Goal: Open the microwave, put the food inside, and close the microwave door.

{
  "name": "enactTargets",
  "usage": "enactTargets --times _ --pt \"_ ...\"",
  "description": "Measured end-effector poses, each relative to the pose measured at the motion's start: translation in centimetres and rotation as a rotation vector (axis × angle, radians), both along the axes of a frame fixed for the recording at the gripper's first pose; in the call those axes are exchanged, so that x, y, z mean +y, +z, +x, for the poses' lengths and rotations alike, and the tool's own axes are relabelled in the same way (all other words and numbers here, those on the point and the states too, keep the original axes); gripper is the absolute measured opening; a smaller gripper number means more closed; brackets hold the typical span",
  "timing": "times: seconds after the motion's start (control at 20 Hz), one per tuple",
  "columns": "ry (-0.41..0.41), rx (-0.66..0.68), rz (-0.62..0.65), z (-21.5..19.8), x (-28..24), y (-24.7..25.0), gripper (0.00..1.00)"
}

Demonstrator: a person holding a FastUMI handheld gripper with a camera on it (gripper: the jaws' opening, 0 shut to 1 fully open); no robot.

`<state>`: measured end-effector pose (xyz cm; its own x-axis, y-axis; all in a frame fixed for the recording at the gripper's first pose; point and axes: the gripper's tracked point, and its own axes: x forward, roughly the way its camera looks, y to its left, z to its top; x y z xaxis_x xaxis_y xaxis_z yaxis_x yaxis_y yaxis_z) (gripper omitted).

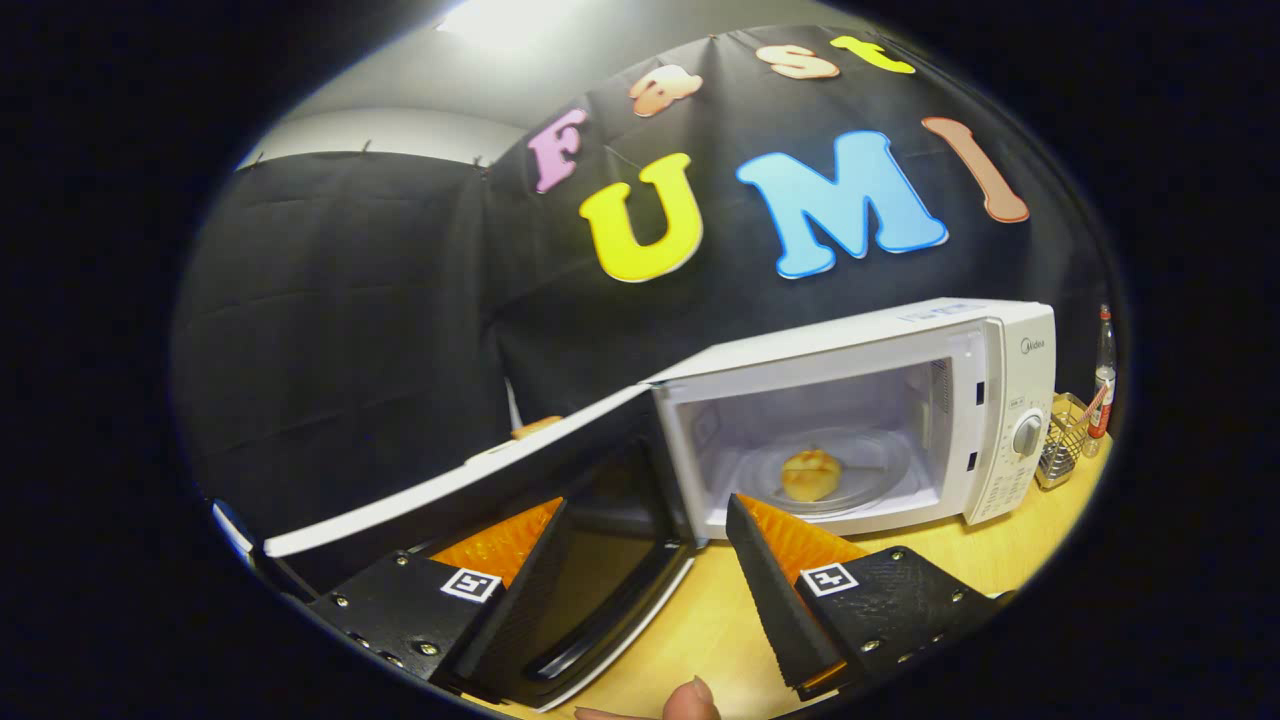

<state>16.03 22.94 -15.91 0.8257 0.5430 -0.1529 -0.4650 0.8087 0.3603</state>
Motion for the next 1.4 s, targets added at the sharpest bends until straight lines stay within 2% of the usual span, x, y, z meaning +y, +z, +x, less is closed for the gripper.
enactTargets --times 0.15,0.3,0.45,0.6,0.85,0.95,1.05,1.15,1.2,1.25,1.4 --pt "0.099 -0.052 0.020 -6.4 1.9 3.7 0.93" --pt "0.186 -0.092 0.103 -12.1 4.2 7.6 0.93" --pt "0.286 -0.102 0.145 -16.6 8.2 9.3 0.93" --pt "0.334 -0.106 0.112 -18.0 12.4 8.7 0.93" --pt "0.311 -0.090 0.011 -15.9 17.0 3.9 0.94" --pt "0.216 -0.049 -0.032 -14.1 16.6 1.4 0.75" --pt "0.132 -0.033 -0.099 -12.6 15.9 -0.6 0.34" --pt "0.106 -0.060 -0.148 -11.6 15.6 -1.7 0.12" --pt "0.094 -0.087 -0.154 -11.5 15.6 -1.6 0.11" --pt "0.073 -0.104 -0.190 -11.5 15.0 -1.6 0.01" --pt "0.029 -0.119 -0.286 -11.5 11.9 -2.5 0.01"
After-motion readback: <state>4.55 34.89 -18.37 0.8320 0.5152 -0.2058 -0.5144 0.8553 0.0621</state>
